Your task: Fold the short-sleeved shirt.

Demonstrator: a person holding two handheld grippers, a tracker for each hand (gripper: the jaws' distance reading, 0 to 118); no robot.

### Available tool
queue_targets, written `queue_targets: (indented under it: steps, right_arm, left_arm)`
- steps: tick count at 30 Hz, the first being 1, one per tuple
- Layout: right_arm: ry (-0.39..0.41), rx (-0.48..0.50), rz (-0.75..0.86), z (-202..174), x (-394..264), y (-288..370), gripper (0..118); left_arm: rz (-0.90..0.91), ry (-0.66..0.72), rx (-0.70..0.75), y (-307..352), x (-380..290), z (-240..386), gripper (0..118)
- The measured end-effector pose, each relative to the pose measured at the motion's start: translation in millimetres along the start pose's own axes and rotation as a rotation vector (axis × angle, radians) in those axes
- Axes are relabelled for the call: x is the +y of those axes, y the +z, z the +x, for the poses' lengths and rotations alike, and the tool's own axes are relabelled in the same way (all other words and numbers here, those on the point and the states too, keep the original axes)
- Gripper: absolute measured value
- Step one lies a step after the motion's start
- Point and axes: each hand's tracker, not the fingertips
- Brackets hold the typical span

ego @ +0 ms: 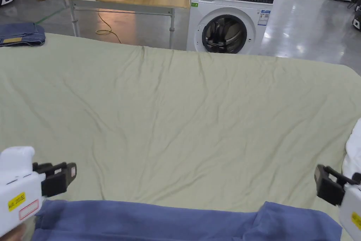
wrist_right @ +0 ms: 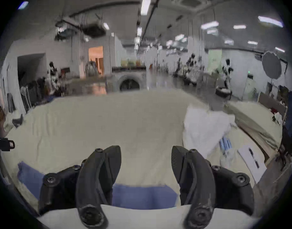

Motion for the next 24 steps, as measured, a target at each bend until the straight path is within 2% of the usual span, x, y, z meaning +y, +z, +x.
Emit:
queue_targets:
  steps: [2,4,7,8,11,14,20,24]
  right_arm:
    - [-0.017,0.019,0.114,-24.8,5.3,1.9,65]
    - [0.008,0.018,0.188,-44.7,7.8,-1.4,61]
    - [0.053,0.023,0.287,-75.4,10.7,0.3,31]
    - [0.059,0.047,0.307,-84.8,13.3,0.1,20]
    - [0.059,0.09,0.328,-102.9,16.7,0.2,0]
    - [0.047,0.111,0.348,-111.2,19.2,-1.4,0]
    - [0.024,0.135,0.355,-118.2,24.2,-2.0,0]
    - [0.078,0.104,0.396,-123.2,27.0,1.2,0]
  left_arm:
    - [0.123,-0.042,-0.025,3.4,6.7,19.7,45]
    - [0.185,-0.096,0.022,3.6,14.4,41.7,35]
    - [0.291,-0.171,0.053,-0.5,21.0,60.6,20]
    - [0.323,-0.182,0.071,0.7,23.1,67.5,11]
    - [0.429,-0.205,0.135,2.3,25.8,81.5,0]
    - [0.499,-0.197,0.181,5.8,25.6,88.6,0]
    - [0.474,-0.161,0.152,9.2,29.0,75.5,0]
    - [0.364,-0.113,0.067,14.1,30.4,43.0,0]
